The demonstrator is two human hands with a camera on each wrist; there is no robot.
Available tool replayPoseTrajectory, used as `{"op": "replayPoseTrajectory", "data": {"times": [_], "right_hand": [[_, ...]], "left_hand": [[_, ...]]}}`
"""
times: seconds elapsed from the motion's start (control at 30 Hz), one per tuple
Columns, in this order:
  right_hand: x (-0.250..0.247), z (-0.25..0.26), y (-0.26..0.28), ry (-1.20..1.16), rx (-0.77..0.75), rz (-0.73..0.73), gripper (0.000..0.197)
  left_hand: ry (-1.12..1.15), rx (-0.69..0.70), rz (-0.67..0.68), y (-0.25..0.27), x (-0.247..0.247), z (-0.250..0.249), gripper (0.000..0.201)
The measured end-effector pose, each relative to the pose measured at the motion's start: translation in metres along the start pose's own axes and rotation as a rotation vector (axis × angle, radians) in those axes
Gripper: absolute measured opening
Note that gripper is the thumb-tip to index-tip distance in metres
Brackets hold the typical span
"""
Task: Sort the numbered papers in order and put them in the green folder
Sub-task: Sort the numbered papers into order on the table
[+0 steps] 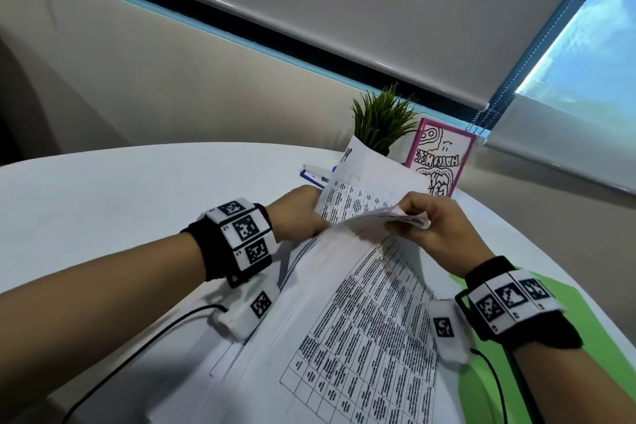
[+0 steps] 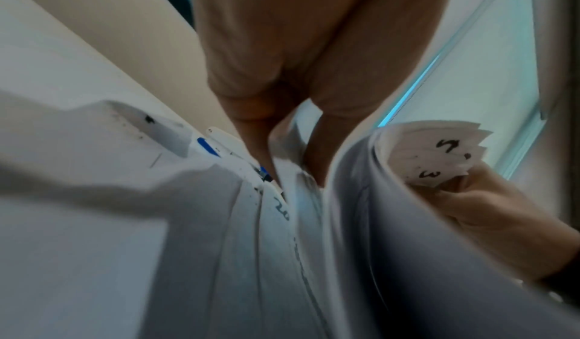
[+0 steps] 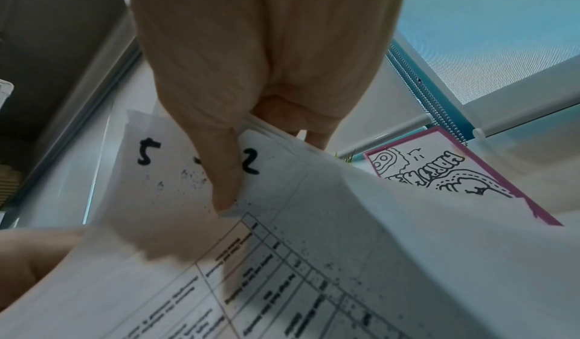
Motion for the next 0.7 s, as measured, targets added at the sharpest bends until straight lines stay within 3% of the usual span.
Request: {"op": "replayPoseTrajectory", "data": {"times": [0.1,0.2,0.33,0.4,0.5,0.57,0.63,0.7], "right_hand": [[-0.003,0.001,-0.001,-0.017,-0.005,-0.001,0.009],[-0.003,0.003,-0.002,0.004,-0.049,-0.020,0.012],[-0.001,-0.005,-0.008,0.158,-0.057,-0.066,0.016],[0.000,-0.013,-0.012,0.228,-0.031,-0.003,0.015],[0.003,-0.018,-0.015,0.148,0.041,0.102,0.014],[0.004,-0.016,-0.014,0.073,0.011,0.109,0.013],[0.004,-0.015,-0.012,0.051,-0.043,0.076,0.016],[0.002,-0.014,-0.008,0.080,-0.077,0.028,0.015]], "left_hand": [[-0.057,0.028,0.051,-0.001,-0.001,-0.011,0.003],[-0.104,-0.025,0.220,0.002,0.006,-0.012,0.024],[0.014,-0.001,0.355,0.010,0.012,-0.009,0.026],[0.048,0.046,0.412,0.012,0.013,-0.009,0.026],[0.121,0.039,0.487,0.016,0.013,-0.010,0.012],[0.119,0.004,0.449,0.015,0.012,-0.011,0.036],[0.118,-0.070,0.316,0.012,0.003,-0.007,0.055],[0.115,-0.148,0.158,0.010,-0.009,0.001,0.056]]}}
Point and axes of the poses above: each hand's wrist, its own y-axis away from the middle knuckle, its own x-axis out of the palm, z = x × y, the point moved 3 cm from there along -y, towards the middle knuckle, and after that the axes turned 13 degrees about x, right-handed, at the moved point
